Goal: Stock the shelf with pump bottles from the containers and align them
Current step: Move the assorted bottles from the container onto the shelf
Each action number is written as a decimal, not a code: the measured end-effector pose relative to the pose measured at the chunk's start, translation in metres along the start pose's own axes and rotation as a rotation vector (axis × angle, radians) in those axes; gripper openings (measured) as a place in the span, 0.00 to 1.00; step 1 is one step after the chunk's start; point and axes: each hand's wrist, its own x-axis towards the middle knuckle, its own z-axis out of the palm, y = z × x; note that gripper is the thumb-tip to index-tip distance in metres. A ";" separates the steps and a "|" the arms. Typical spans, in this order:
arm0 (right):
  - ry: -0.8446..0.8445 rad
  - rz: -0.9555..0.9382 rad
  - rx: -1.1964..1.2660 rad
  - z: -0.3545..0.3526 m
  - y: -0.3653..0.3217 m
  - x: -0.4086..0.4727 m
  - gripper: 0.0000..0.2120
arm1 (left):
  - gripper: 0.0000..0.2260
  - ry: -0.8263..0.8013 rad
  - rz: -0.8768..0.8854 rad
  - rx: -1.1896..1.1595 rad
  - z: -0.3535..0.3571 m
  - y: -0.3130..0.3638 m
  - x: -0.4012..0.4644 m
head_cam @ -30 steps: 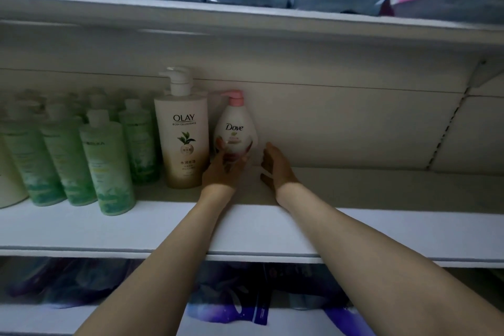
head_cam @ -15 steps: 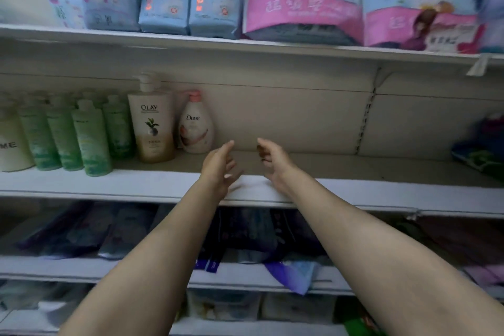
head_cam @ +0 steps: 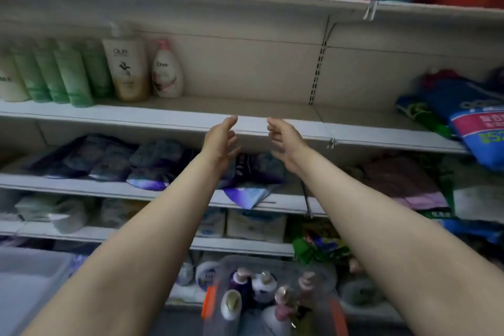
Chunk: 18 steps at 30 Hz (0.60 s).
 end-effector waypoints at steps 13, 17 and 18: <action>0.111 0.398 0.000 -0.076 0.190 -0.085 0.24 | 0.17 0.032 -0.326 0.267 -0.037 -0.209 -0.077; 0.181 0.540 0.019 -0.093 0.242 -0.112 0.10 | 0.16 0.017 -0.428 0.333 -0.052 -0.270 -0.097; 0.194 0.574 0.019 -0.098 0.255 -0.117 0.10 | 0.16 0.009 -0.449 0.362 -0.055 -0.284 -0.101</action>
